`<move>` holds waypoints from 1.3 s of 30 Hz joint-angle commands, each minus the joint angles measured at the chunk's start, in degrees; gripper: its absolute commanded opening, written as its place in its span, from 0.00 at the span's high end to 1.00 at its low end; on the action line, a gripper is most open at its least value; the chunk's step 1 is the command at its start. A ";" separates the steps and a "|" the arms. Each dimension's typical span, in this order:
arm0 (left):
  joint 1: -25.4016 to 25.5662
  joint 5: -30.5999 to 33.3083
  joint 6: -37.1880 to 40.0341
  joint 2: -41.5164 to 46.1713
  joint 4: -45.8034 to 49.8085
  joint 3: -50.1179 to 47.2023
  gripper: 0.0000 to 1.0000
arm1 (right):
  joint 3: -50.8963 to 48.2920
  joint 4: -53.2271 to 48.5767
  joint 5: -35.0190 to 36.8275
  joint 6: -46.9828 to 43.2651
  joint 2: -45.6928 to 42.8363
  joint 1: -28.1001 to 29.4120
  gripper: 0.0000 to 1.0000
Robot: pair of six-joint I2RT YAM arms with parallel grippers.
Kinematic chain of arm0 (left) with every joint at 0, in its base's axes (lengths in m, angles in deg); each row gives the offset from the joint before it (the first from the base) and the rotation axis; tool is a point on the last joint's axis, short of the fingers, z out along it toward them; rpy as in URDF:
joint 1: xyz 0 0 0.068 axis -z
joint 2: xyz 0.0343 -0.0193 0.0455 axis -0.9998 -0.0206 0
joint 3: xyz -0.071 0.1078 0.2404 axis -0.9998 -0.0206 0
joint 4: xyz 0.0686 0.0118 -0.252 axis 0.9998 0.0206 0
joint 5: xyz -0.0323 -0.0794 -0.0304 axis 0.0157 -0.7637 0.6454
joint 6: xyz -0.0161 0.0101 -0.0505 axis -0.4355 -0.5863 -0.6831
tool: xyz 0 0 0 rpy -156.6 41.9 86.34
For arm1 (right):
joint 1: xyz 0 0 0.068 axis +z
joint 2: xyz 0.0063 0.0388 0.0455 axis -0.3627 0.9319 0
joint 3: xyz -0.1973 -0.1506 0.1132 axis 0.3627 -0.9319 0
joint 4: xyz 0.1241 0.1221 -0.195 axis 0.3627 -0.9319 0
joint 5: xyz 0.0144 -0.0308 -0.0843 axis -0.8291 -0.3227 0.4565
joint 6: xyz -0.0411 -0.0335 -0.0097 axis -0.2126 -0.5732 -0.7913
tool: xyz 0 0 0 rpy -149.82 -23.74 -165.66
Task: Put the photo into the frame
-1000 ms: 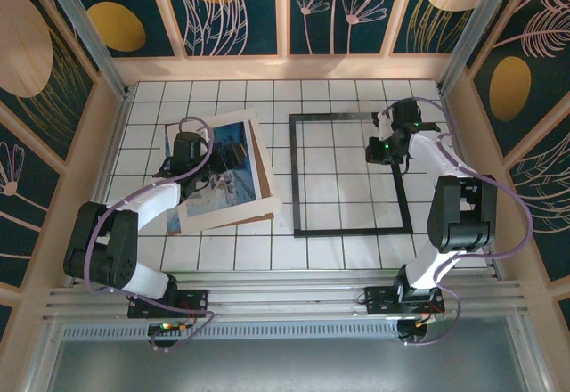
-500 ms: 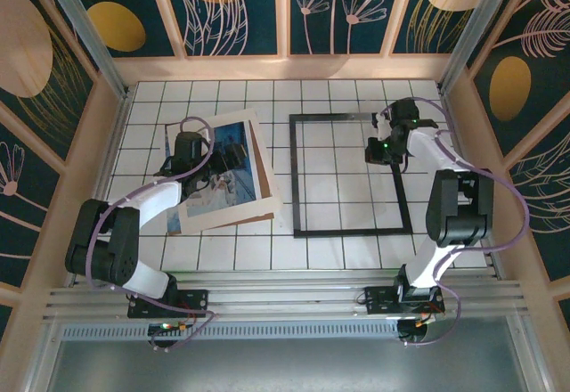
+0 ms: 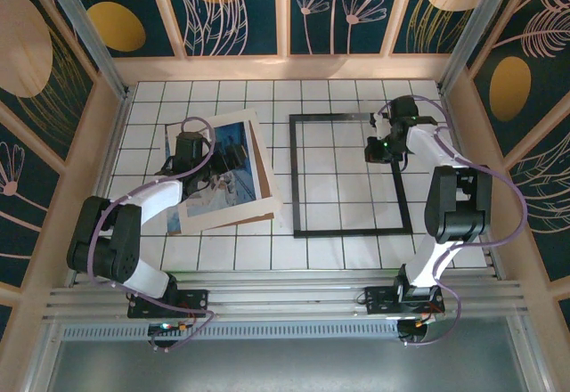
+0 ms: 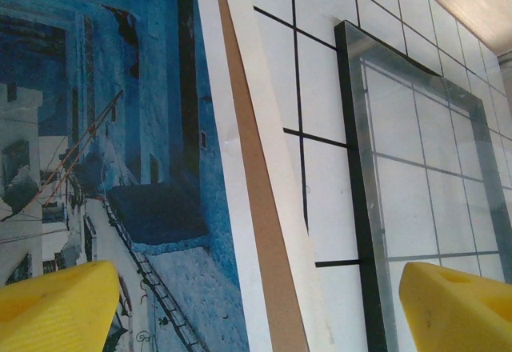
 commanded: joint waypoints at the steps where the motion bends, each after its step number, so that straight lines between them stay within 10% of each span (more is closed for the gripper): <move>1: 0.36 -0.12 0.76 -0.98 0.13 1.71 0.09 | 2.08 -2.99 -1.45 -2.17 0.23 -0.68 1.00; 39: 0.99 -0.14 0.59 -2.37 -0.03 1.89 0.09 | -0.94 -0.26 2.42 1.76 2.33 -0.79 1.00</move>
